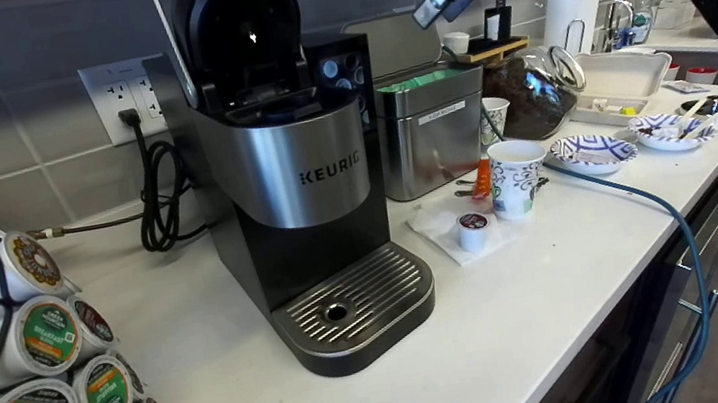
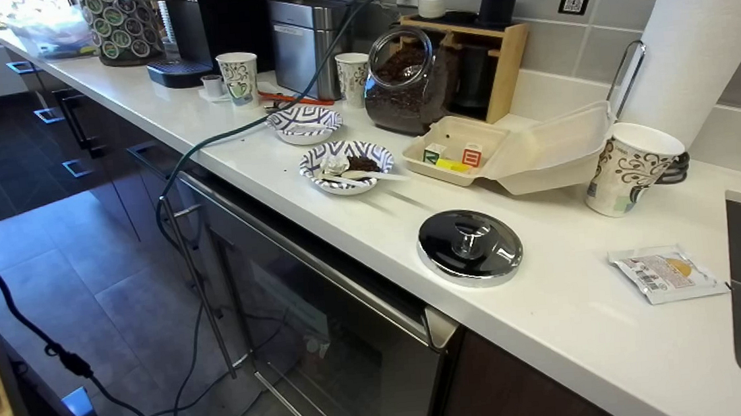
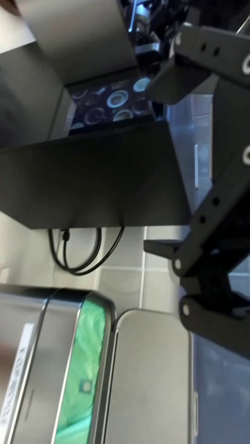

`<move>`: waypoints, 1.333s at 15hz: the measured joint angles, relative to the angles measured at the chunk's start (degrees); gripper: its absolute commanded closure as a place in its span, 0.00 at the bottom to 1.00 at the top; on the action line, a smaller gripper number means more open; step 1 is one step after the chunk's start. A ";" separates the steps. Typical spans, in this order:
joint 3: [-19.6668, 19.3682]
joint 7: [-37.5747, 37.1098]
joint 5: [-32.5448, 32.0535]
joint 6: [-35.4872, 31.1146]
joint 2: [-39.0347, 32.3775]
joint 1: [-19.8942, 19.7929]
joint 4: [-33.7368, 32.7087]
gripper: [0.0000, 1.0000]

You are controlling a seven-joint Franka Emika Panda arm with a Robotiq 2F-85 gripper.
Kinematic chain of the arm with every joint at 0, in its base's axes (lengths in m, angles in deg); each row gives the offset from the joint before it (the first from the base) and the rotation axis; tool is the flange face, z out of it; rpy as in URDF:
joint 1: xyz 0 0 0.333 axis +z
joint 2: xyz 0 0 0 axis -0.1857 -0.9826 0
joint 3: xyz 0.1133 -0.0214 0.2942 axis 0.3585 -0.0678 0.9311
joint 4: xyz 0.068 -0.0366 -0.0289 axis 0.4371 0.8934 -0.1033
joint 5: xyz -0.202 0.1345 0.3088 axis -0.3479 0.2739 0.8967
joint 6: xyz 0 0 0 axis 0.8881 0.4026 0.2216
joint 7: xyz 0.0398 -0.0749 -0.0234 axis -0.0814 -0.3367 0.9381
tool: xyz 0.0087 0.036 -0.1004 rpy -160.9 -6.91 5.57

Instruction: Close the lid of the coffee maker

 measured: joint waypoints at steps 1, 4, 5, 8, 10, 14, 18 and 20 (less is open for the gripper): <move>1.20 4.14 4.52 0.13 -1.74 0.34 -3.08 0.00; 7.27 16.53 18.10 3.84 -6.18 -1.39 -13.01 0.00; 9.37 20.81 22.26 5.62 -7.43 -2.81 -16.35 0.00; 12.88 29.42 29.66 9.60 -10.08 -6.81 -23.42 0.00; 13.22 30.31 30.15 10.00 -10.96 -7.56 -24.65 0.00; 13.79 30.04 31.62 11.89 -12.25 -7.52 -24.94 0.00; 14.82 30.40 34.32 12.44 -14.63 -7.57 -27.36 0.00; 15.35 30.87 36.36 12.45 -15.86 -7.78 -29.41 0.00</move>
